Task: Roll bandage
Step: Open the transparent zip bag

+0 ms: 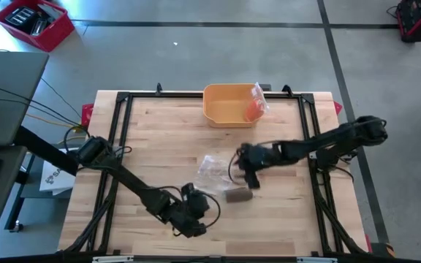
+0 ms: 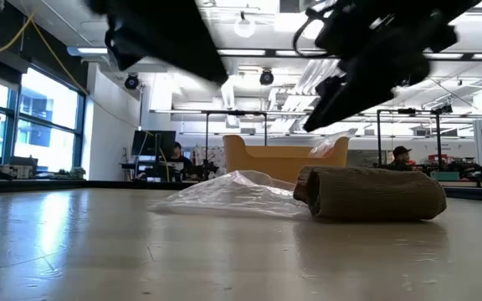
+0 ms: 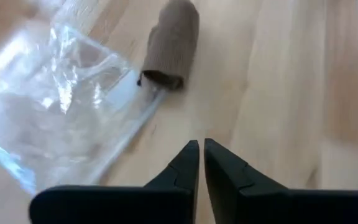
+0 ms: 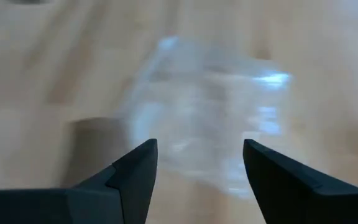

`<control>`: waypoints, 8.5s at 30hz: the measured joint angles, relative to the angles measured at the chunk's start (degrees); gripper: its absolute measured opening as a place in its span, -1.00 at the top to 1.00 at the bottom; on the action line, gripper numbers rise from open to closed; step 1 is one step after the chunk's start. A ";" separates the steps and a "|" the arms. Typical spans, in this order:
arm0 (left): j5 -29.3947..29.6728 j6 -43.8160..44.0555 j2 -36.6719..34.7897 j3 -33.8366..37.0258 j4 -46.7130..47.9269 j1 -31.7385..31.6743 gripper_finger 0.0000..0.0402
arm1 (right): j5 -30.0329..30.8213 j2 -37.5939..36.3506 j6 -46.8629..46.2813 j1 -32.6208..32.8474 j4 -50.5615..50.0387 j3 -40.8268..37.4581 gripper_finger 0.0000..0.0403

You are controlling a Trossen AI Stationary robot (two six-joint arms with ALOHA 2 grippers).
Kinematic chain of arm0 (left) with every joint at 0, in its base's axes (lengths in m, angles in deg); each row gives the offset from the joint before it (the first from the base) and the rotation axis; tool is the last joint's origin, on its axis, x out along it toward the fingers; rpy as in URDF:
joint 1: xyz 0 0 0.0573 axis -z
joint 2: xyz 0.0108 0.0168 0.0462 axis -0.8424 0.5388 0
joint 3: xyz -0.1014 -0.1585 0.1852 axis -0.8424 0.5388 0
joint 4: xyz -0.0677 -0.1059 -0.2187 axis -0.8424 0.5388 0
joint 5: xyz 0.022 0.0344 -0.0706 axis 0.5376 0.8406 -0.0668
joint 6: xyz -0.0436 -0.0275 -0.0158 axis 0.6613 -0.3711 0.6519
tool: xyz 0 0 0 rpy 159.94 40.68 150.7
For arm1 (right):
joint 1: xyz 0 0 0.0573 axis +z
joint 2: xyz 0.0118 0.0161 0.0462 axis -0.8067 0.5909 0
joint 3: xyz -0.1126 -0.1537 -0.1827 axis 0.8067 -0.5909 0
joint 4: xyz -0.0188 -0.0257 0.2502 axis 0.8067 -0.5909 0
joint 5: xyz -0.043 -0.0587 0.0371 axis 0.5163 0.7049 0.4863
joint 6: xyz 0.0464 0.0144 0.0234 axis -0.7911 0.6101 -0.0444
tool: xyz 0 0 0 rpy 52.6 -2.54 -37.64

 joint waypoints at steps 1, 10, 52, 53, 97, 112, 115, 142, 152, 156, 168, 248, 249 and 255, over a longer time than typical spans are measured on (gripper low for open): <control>-1.00 -3.28 0.08 -0.05 1.29 -0.02 0.88 | -0.26 0.09 -1.15 2.00 -0.09 -0.02 -0.14; -6.73 -23.43 0.63 2.99 5.12 -6.34 0.32 | 7.69 0.26 -11.61 18.63 -0.12 -0.02 -0.14; -17.18 4.27 -12.23 6.73 -3.91 -2.59 1.00 | 12.63 5.53 20.55 24.57 28.06 2.12 -0.14; -17.08 4.11 -12.35 6.65 -4.42 -2.74 1.00 | 12.86 6.81 20.55 23.89 28.02 3.04 -0.14; 42.88 21.59 -11.57 6.93 8.26 18.09 0.59 | -1.84 -4.80 -2.06 10.52 37.82 -7.19 1.00; 33.05 -28.91 -9.53 6.95 -27.45 6.26 0.07 | -2.94 -13.26 -2.05 10.14 36.76 -9.55 1.00; 31.23 -35.41 -9.53 6.95 -35.89 5.71 0.01 | -2.94 -13.24 -2.05 10.14 36.02 -9.55 1.00; 33.48 -44.35 -4.94 6.95 -47.45 4.02 0.20 | -0.55 -13.24 -1.59 10.14 34.73 -9.55 1.00; 36.35 -49.85 -4.94 6.95 -51.33 4.28 0.22 | -0.53 -13.22 -1.59 10.14 34.69 -9.55 1.00; 34.90 -50.45 -4.94 6.95 -52.29 4.33 0.27 | -0.53 -13.22 -1.59 10.16 34.64 -9.53 1.00; 31.64 -51.28 -4.94 6.95 -52.28 3.91 0.91 | -0.53 -13.20 -1.60 10.14 34.23 -9.53 1.00; 30.41 -36.26 -4.99 6.93 -37.92 1.34 0.75 | -0.53 -13.20 -2.05 10.20 32.17 -9.51 1.00; 30.85 -37.28 -4.99 6.93 -38.99 1.47 0.82 | -0.53 -13.20 -2.05 10.20 32.14 -9.51 1.00; 31.95 -42.23 -4.99 6.86 -43.83 2.49 0.99 | -0.53 -13.20 -2.04 10.20 31.29 -9.51 1.00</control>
